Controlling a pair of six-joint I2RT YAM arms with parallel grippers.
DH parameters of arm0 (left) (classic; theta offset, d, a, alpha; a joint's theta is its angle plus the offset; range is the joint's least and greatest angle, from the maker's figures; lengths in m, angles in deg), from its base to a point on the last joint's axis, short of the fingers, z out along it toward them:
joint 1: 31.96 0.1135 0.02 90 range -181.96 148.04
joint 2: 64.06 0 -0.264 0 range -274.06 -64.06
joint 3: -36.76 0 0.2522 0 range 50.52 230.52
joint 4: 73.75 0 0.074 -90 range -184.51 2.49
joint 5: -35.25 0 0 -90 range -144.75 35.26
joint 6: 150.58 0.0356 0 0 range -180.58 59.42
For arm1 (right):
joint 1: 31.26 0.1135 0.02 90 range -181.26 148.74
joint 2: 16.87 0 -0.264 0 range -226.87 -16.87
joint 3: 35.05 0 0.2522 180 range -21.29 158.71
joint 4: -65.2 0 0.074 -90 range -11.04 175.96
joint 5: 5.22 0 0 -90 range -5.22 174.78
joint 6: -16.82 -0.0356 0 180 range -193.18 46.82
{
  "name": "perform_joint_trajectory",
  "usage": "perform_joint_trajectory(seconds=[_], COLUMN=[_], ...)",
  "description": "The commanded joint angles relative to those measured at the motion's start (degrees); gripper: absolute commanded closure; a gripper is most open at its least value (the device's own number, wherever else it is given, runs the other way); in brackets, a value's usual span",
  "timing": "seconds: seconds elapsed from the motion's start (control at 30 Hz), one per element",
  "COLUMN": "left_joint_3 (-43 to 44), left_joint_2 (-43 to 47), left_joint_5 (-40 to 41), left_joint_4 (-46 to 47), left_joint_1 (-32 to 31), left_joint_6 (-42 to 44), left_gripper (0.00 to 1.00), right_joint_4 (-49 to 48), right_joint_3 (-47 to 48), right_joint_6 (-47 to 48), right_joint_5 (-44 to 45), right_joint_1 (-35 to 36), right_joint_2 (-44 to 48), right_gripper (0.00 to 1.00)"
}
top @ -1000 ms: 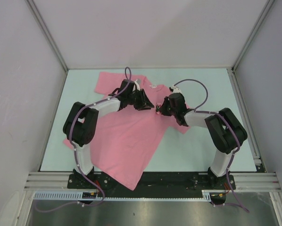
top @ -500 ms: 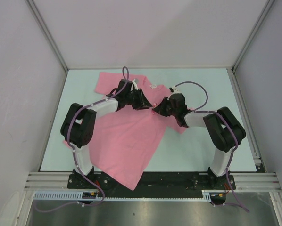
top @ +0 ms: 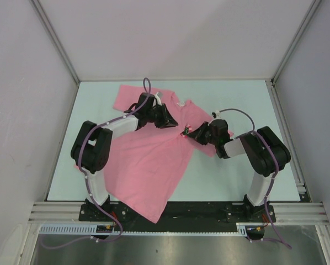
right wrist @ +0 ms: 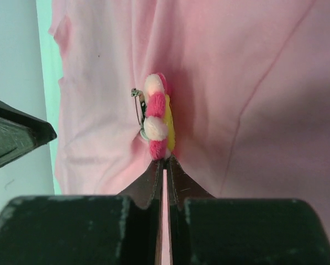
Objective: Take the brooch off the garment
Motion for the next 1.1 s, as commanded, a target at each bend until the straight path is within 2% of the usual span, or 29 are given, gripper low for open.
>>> perform_joint_trajectory(seconds=[0.0, 0.27, 0.47, 0.8, 0.9, 1.07], left_joint_3=[1.59, 5.20, 4.67, 3.79, 3.71, 3.44], left_joint_2=[-1.35, -5.57, -7.68, -9.79, -10.32, -10.67], left_joint_5=[-1.33, -1.51, -0.89, -0.98, -0.89, -1.06], left_joint_4=[1.45, 0.31, 1.10, 3.65, 4.09, 4.61], left_joint_1=[-0.50, -2.52, -2.96, -3.84, -4.45, -4.98], left_joint_6=[0.10, 1.33, 0.81, -0.69, -0.86, -0.87], left_gripper=[0.77, 0.79, 0.81, 0.85, 0.86, 0.88], right_joint_4=[-3.78, -5.27, -5.37, -3.26, -1.77, 1.75], right_joint_3=[-1.52, -1.43, -1.08, 0.24, 0.76, 2.78], right_joint_6=[0.02, 2.13, 2.75, 4.15, 5.29, 7.76], right_joint_5=[-2.05, -4.07, -4.95, -4.51, -3.81, -2.58], right_joint_1=[-1.10, -1.89, -2.24, -1.98, -2.06, -2.06], right_joint_2=[-0.10, -0.46, -1.25, -0.72, 0.33, 1.83], right_gripper=[1.00, 0.95, 0.92, 0.82, 0.74, 0.55])
